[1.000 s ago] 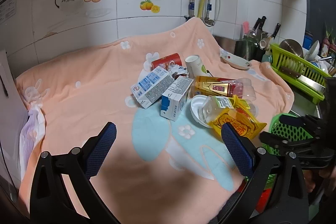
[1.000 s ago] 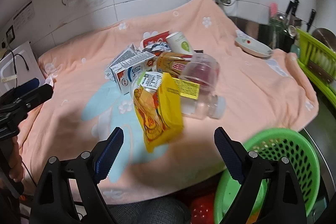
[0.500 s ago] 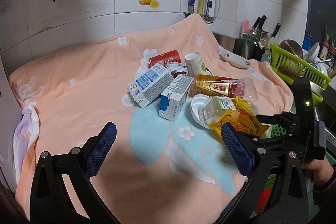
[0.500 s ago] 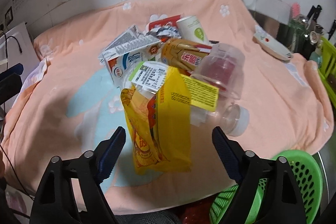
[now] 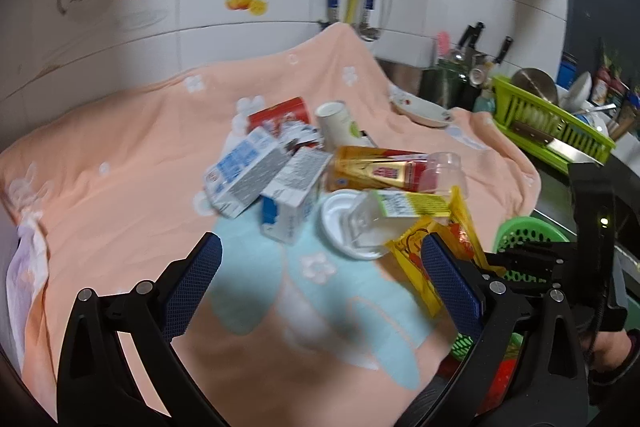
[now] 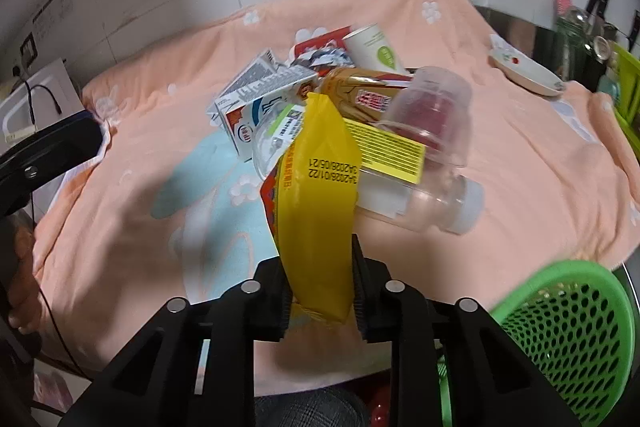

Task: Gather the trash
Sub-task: 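Drop the yellow bag into the green basket while the left gripper grasps the clear cup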

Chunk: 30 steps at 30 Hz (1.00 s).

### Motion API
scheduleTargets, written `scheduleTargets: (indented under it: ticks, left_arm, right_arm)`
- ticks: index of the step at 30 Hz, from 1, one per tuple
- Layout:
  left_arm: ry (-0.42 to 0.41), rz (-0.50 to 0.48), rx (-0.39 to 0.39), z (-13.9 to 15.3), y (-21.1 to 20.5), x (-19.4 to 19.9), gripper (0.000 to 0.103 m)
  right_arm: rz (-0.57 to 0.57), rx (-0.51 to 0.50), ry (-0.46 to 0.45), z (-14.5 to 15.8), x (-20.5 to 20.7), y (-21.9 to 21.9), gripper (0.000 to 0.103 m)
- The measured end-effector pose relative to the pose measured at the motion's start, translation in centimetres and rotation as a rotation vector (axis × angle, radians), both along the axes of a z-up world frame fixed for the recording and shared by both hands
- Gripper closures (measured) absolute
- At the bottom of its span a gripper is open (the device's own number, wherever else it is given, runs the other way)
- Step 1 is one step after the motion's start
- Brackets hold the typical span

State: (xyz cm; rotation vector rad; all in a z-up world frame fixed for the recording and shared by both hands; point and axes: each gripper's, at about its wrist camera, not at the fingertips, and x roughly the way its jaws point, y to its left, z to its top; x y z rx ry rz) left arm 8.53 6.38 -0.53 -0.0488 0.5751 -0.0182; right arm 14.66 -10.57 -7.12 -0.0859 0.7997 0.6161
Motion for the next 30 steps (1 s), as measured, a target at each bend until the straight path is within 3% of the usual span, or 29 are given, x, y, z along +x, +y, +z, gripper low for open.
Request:
scheduleTargets:
  ticks: [6,15,24,30]
  left_arm:
    - [-0.002,-0.101,0.04,0.1,-3.2,1.5,0.005]
    - [0.035,-0.219,0.027,-0.3,-8.3,5.6,0.005]
    - [0.105,-0.246,0.099,-1.6,-13.4,11.7,0.005]
    - [0.208,-0.238,0.076,-3.3,-14.0,15.3,0.01]
  right_arm:
    - [-0.04,0.031,-0.002,0.5,-1.6,-2.9,0.08]
    - [-0.124,0.031,-0.009,0.2,-3.0,-8.2,0.08]
    - [-0.216,0.007,-0.009,-1.3,-3.3,-12.8,0.079]
    - [-0.26,0.029,0.027,-2.6,-3.0,-15.2,0.079]
